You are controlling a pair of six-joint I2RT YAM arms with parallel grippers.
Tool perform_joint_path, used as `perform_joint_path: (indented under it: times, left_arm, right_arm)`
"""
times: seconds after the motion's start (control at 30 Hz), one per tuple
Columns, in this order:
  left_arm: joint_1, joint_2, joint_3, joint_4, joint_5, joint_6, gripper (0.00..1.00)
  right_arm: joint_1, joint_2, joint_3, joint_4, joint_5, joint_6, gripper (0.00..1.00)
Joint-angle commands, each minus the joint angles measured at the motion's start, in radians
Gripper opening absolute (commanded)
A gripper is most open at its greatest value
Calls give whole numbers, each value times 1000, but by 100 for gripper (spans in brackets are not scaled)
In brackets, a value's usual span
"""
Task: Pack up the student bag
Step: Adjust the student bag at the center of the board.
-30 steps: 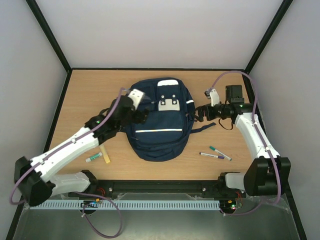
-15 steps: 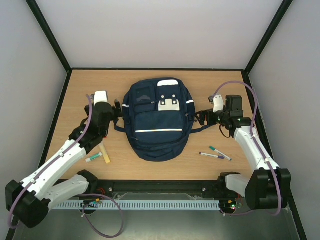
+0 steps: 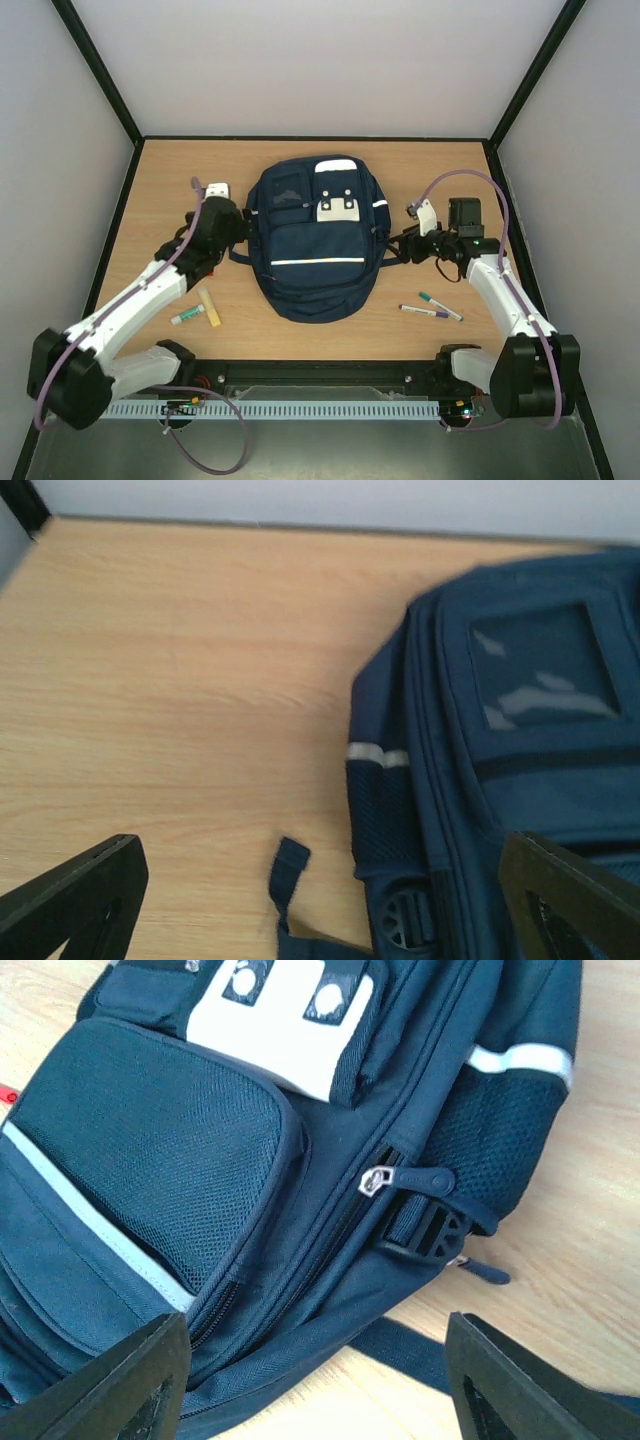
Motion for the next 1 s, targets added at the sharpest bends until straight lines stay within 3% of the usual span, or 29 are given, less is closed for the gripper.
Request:
perform_joint_path:
  times: [0.0,0.23,0.4,0.63,0.97]
  left_arm:
    - [2,145,62,-73,175,-14,99]
    - [37,248,84,-74,355,-48,99]
    - [86,301,38,-53,482,-184,99]
    - [98,257,-140,173,658,-301,97]
    - [12,274,-219,308,704,-339,93]
  right_arm:
    - [4,65,9,-73,-43,-61,69]
    - [32,158,25,-73,12,-55,68]
    - [83,246,71,-99,54,-42,65]
    - [112,385,173,-113,115,11,58]
    - [112,654,456,-127,214,103,49]
